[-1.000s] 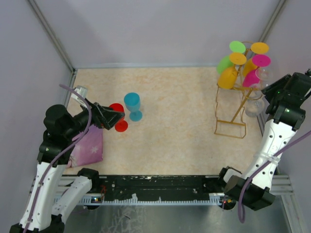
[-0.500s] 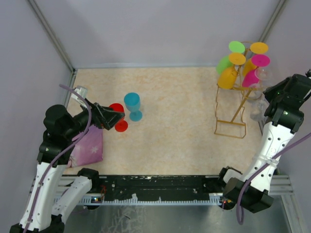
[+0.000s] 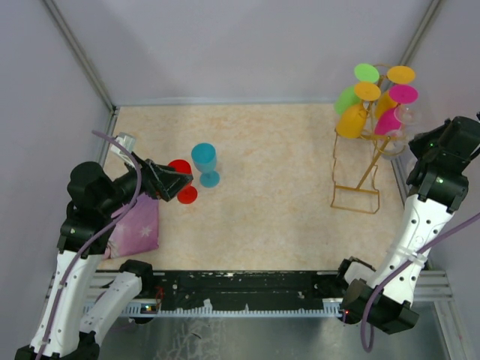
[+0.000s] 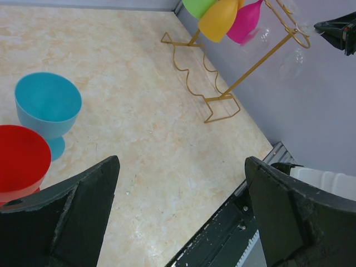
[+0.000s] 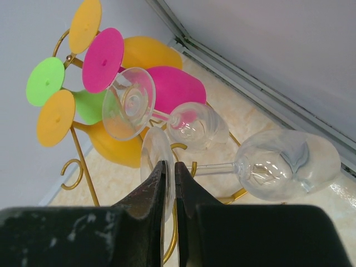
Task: Take the wine glass off the wine glass rack
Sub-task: Pick up the wine glass from the wine rack.
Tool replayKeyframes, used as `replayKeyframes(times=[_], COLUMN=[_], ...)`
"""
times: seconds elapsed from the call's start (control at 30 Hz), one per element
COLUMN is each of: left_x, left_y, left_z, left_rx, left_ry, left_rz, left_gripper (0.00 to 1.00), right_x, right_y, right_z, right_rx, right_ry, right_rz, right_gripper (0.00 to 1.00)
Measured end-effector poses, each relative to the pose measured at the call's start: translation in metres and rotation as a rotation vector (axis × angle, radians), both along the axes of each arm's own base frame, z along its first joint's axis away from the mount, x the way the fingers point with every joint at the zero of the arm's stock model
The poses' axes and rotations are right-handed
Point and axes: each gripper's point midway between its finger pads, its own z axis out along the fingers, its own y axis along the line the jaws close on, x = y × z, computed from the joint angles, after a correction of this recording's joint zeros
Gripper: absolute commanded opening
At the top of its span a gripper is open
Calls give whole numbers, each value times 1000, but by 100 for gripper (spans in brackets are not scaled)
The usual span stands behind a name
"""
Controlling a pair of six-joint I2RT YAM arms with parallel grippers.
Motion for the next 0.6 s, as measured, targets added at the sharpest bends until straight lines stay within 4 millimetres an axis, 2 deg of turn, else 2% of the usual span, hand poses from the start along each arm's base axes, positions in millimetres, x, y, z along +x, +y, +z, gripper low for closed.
replayKeyframes(times=[0.6], left_x=[-1], left_y=[0], left_z=[-3], left_rx=[3], left_ry=[13], left_rz=[0], left_gripper=[99], right_x=[-1], right_y=[0], right_z=[2], right_rx=[29], right_ry=[-20], right_rz=[-24], right_gripper=[0])
